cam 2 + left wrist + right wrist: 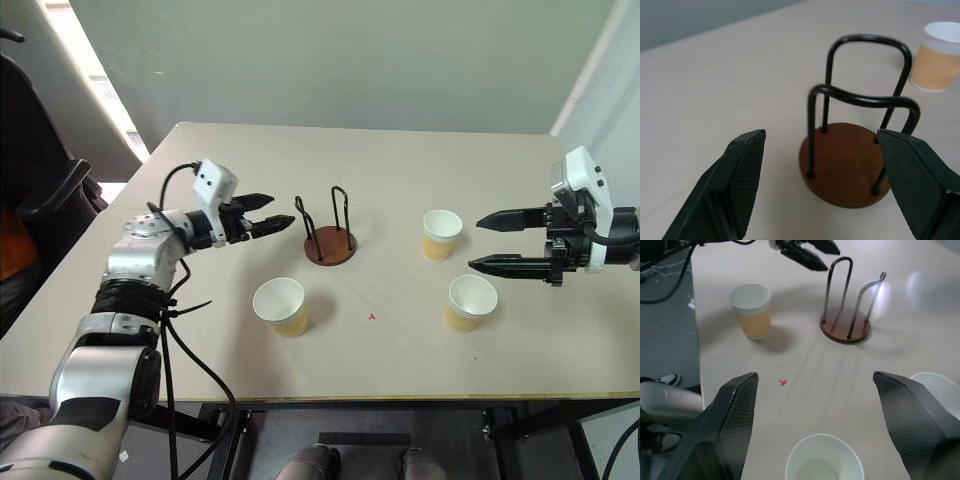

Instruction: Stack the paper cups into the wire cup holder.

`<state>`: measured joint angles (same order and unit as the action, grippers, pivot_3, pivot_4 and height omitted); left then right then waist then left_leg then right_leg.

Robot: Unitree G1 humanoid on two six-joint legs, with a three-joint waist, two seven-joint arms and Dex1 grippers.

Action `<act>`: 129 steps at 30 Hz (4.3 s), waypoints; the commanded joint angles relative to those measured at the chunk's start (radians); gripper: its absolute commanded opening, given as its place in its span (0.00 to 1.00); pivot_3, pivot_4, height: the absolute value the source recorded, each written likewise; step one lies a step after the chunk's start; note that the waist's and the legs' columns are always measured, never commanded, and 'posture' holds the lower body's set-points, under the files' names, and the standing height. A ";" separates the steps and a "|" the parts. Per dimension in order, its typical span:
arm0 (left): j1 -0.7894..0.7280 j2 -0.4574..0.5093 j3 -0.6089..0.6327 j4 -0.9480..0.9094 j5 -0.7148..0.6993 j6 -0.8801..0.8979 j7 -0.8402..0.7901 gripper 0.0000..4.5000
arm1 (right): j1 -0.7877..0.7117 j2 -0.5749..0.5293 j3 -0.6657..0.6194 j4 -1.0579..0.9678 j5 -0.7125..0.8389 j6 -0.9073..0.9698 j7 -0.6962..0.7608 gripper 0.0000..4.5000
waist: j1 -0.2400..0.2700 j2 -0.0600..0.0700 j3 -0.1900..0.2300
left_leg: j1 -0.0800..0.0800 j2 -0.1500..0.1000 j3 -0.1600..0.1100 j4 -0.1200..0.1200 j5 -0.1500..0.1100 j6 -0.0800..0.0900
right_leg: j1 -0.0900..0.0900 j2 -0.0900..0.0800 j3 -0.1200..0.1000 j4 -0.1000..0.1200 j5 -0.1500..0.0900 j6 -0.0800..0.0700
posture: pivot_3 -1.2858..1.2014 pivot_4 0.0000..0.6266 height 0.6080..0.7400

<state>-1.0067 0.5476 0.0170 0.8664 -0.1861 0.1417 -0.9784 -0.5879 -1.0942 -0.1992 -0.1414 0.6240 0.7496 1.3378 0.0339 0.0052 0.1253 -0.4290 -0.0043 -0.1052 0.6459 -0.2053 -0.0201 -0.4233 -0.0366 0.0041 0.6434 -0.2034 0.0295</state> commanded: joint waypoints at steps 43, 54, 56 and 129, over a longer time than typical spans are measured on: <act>0.064 -0.248 -0.016 -0.215 0.021 0.111 0.217 0.48 | 0.100 -0.024 -0.079 -0.093 0.048 -0.012 -0.095 0.85 | 0.013 0.000 0.000 | -0.006 -0.004 0.005 0.019 -0.003 0.012 | 0.002 -0.001 0.007 -0.001 0.006 0.015 | 0.52 0.24 1.00; 0.082 -0.183 -0.026 -0.317 -0.011 0.157 0.140 0.01 | 0.084 -0.021 -0.060 -0.080 0.046 -0.023 -0.102 0.85 | 0.014 0.000 0.000 | -0.006 -0.004 0.007 0.019 -0.003 0.012 | 0.002 -0.001 0.011 -0.002 0.006 0.016 | 0.52 0.24 1.00; 0.091 -0.185 -0.032 -0.372 -0.027 0.185 0.114 0.01 | 0.077 -0.021 -0.054 -0.074 0.045 -0.027 -0.100 0.85 | 0.016 0.000 0.000 | -0.006 -0.005 0.007 0.019 -0.003 0.013 | 0.002 -0.001 0.012 -0.003 0.006 0.017 | 0.52 0.24 1.00; 0.349 0.194 -0.384 -1.351 0.051 0.493 -0.003 0.76 | 0.036 -0.085 0.398 0.003 -0.398 -0.243 0.060 0.85 | 0.010 0.001 0.000 | 0.002 -0.005 0.014 0.017 -0.020 0.023 | 0.006 -0.002 0.023 -0.010 0.005 0.016 | 0.52 0.24 1.00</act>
<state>-0.6361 0.7319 -0.4025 -0.4391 -0.1365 0.6532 -0.9713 -0.5254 -1.1791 0.1976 -0.1342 0.2446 0.5229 1.3881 0.0438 0.0062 0.1256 -0.4263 -0.0093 -0.0916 0.6633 -0.2269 0.0057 -0.4173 -0.0384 0.0269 0.6332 -0.1985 0.0459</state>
